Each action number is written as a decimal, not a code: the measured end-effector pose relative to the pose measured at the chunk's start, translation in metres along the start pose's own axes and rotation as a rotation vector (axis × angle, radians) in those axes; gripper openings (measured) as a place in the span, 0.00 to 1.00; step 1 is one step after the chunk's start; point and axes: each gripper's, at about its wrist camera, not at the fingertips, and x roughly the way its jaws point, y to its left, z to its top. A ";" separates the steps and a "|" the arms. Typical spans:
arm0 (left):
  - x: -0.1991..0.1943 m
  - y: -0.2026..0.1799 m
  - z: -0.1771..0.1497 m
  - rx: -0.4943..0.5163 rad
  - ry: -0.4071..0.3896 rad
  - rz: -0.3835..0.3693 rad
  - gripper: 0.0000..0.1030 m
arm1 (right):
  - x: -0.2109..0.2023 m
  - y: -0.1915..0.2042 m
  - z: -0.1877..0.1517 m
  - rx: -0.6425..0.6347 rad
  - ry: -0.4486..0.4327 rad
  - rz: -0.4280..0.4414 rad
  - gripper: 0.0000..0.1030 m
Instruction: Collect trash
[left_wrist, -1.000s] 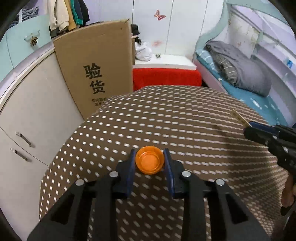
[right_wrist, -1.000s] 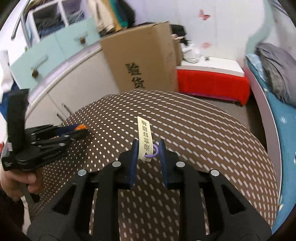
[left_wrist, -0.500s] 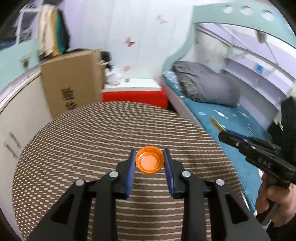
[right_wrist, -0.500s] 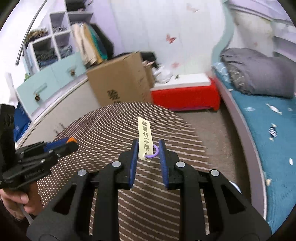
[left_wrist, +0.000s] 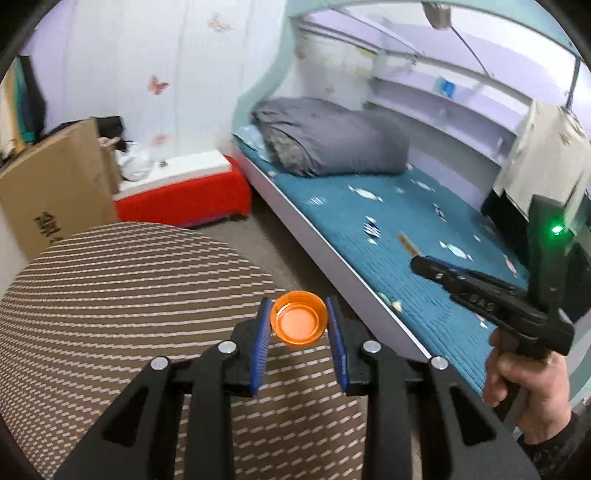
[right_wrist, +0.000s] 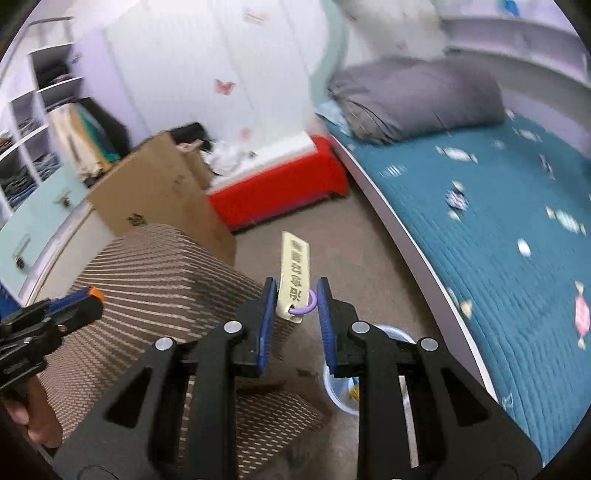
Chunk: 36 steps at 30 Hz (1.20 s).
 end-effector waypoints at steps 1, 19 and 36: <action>0.012 -0.008 0.003 0.011 0.017 -0.011 0.28 | 0.005 -0.012 -0.003 0.022 0.017 -0.007 0.22; 0.195 -0.079 0.019 0.169 0.370 -0.041 0.28 | 0.102 -0.110 -0.031 0.251 0.190 -0.027 0.23; 0.131 -0.049 0.038 0.095 0.247 0.042 0.91 | 0.063 -0.110 -0.039 0.354 0.167 -0.077 0.94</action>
